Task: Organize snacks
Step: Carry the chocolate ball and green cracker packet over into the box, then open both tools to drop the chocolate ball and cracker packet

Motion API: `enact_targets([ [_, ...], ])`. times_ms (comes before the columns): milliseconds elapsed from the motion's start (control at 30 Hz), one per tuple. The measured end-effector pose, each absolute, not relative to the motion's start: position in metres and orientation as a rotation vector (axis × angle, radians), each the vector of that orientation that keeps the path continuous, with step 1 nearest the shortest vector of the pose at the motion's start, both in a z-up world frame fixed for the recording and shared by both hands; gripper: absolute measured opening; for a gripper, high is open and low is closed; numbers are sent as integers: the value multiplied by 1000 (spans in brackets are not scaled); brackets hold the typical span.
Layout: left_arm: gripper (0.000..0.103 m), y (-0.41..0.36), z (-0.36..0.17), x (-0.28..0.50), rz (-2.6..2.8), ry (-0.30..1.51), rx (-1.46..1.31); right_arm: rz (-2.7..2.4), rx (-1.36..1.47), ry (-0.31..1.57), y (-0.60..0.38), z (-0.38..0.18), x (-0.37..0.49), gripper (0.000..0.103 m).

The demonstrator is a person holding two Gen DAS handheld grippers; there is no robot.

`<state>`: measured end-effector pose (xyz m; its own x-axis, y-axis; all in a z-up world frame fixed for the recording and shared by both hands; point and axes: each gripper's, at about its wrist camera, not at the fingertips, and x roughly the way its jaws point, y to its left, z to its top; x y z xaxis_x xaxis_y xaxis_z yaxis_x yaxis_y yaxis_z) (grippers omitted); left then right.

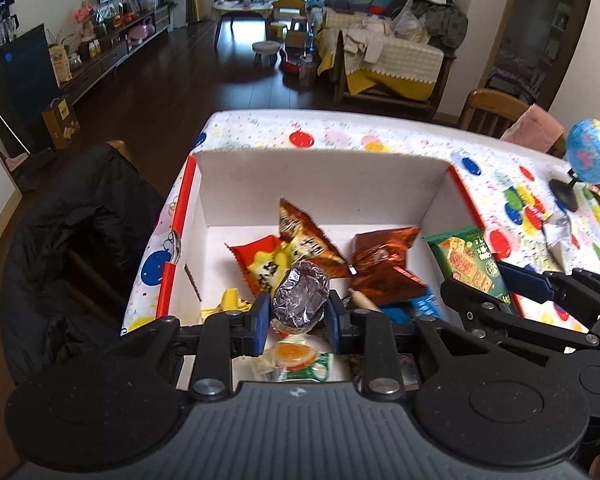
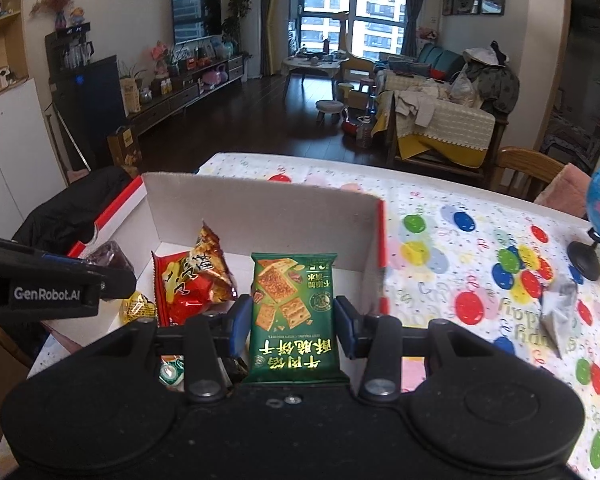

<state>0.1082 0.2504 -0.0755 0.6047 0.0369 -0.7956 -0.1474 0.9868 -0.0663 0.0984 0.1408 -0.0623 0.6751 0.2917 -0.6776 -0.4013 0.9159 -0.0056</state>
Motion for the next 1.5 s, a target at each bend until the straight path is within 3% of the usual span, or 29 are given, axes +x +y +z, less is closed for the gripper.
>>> enact_targets([
  [500, 28, 246, -121, 137, 74, 1011, -63, 406, -203, 836, 162, -102, 122, 41],
  [1100, 29, 242, -136, 138, 63, 1052, -59, 408, -200, 866, 157, -109, 120, 44],
  [1333, 46, 244, -121, 128, 60, 1021, -79, 397, -178, 842, 148, -99, 111, 50],
  [1500, 49, 242, -107, 118, 47, 988, -86, 383, -159, 818, 138, -87, 101, 56],
])
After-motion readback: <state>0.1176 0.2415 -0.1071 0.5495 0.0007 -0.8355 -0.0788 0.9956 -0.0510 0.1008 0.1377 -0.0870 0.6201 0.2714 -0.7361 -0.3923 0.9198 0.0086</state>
